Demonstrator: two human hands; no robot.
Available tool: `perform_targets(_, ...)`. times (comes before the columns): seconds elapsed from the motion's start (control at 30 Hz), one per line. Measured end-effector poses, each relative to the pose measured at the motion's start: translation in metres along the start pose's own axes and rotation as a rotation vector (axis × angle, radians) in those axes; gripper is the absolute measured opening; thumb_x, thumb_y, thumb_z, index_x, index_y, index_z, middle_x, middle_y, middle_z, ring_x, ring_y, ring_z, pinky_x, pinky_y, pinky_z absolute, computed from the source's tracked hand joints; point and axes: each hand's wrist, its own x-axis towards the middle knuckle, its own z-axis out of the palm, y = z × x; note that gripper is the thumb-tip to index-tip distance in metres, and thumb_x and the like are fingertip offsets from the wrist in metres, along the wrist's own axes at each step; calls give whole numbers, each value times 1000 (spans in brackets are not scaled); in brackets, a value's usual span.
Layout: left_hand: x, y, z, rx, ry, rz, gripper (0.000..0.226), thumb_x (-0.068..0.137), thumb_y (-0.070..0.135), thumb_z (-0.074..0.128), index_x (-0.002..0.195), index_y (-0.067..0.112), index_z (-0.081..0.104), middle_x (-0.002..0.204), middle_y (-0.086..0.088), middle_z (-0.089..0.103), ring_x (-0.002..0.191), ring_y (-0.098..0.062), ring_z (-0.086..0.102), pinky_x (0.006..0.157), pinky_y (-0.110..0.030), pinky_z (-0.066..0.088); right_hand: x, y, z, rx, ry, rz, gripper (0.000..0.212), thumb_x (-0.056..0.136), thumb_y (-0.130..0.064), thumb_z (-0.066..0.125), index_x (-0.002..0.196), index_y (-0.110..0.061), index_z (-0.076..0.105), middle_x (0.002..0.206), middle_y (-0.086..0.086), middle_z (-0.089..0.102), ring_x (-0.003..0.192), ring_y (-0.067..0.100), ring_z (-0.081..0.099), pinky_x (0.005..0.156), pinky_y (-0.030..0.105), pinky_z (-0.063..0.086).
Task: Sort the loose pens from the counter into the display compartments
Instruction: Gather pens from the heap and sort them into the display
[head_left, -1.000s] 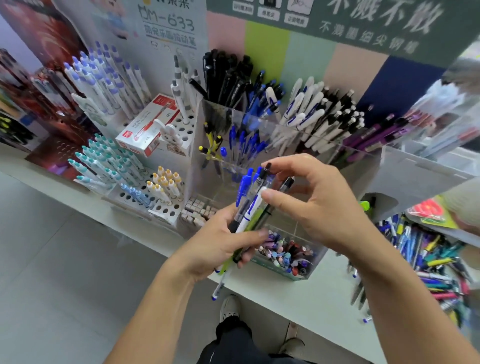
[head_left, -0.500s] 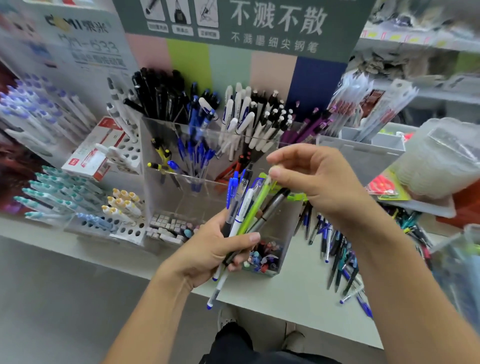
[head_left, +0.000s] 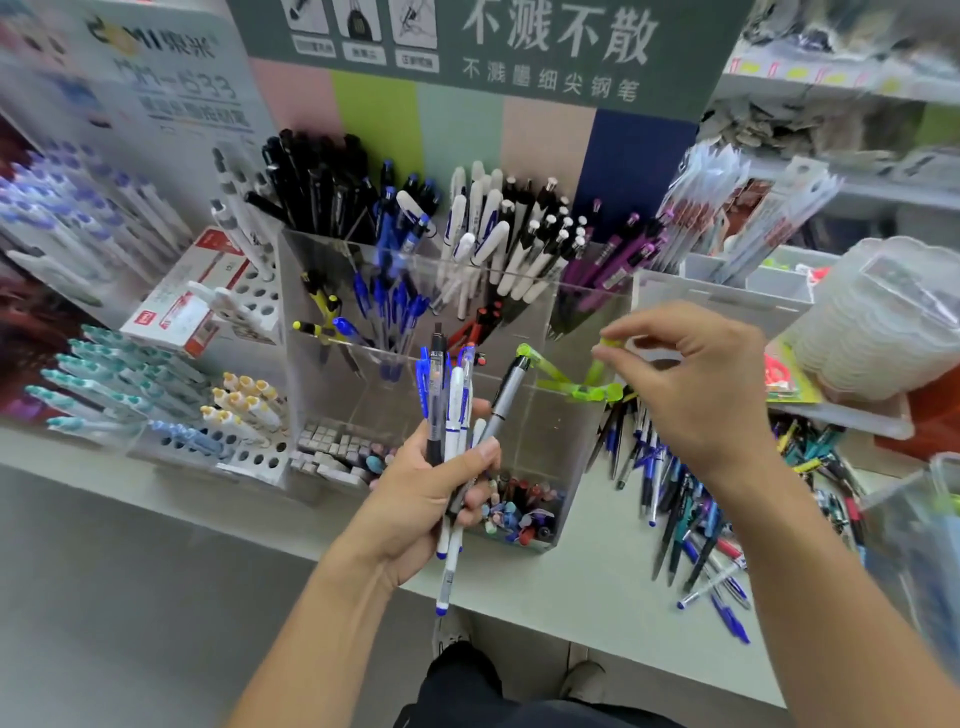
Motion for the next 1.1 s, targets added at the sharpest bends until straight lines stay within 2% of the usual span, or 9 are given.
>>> perform_targets(0.1, 2, 1, 6, 129, 97, 84, 38, 86, 10, 72, 118, 24, 58, 69, -1, 53, 49, -12, 43, 43, -21, 37, 0, -27, 5, -20, 30, -85, 12, 83, -27, 82, 89, -17, 79, 85, -3, 70, 77, 11, 60, 70, 26, 50)
perform_targets(0.2, 2, 4, 12, 233, 134, 163, 41, 90, 5, 71, 119, 28, 55, 66, -2, 50, 48, -14, 45, 43, -23, 39, 2, -60, 22, 86, -267, -8, 21, 82, -40, 81, 93, -24, 77, 74, -10, 65, 64, 7, 55, 61, 21, 45)
perform_targets(0.27, 0, 7, 15, 283, 120, 207, 46, 90, 4, 71, 123, 28, 52, 67, -3, 51, 50, -14, 46, 44, -24, 39, 6, -68, 34, 77, -372, 91, 27, 80, -48, 80, 95, -26, 77, 70, -10, 66, 62, 5, 58, 60, 19, 47)
perform_targets(0.37, -2, 12, 12, 314, 110, 256, 45, 91, 2, 69, 119, 34, 53, 69, -5, 51, 51, -16, 45, 45, -23, 39, 16, -68, 38, 194, -421, 200, 20, 77, -39, 85, 86, -24, 77, 66, -6, 68, 57, 2, 59, 58, 19, 50)
perform_targets(0.5, 0, 17, 0, 242, 89, 210, 47, 90, -2, 68, 118, 34, 55, 64, 0, 51, 49, -15, 43, 43, -24, 36, 29, -68, 38, 371, -572, 238, 13, 81, -21, 85, 82, -16, 74, 72, 10, 71, 59, 10, 59, 59, 30, 52)
perform_targets(0.77, 5, 26, -12, 73, 2, 218, 52, 67, 22, 82, 111, 14, 56, 65, 0, 51, 44, -12, 38, 41, -21, 34, 55, -75, 28, 559, -505, 147, 9, 87, -6, 75, 87, -11, 69, 74, 7, 65, 63, 16, 55, 51, 22, 47)
perform_targets(0.87, 5, 30, -17, 35, -9, 215, 53, 72, 13, 81, 115, 3, 52, 69, -2, 50, 44, -11, 37, 40, -20, 31, 67, -80, 9, 575, -301, 124, 11, 88, -4, 73, 86, -13, 67, 66, -3, 64, 54, 11, 54, 47, 19, 46)
perform_targets(1.0, 3, 31, -30, -86, 24, 196, 29, 83, 9, 67, 106, 5, 50, 74, -3, 50, 47, -7, 37, 41, -17, 32, 89, -88, -12, 377, 83, -96, 11, 89, -15, 75, 92, -21, 66, 74, -11, 67, 59, 5, 60, 56, 19, 49)
perform_targets(1.1, 4, 32, -35, -204, 47, 194, 19, 92, 9, 66, 103, 9, 51, 79, -2, 53, 47, -5, 38, 41, -15, 33, 102, -92, 16, 135, 102, -208, 9, 87, -16, 77, 94, -15, 72, 81, -6, 69, 68, 4, 63, 65, 21, 54)
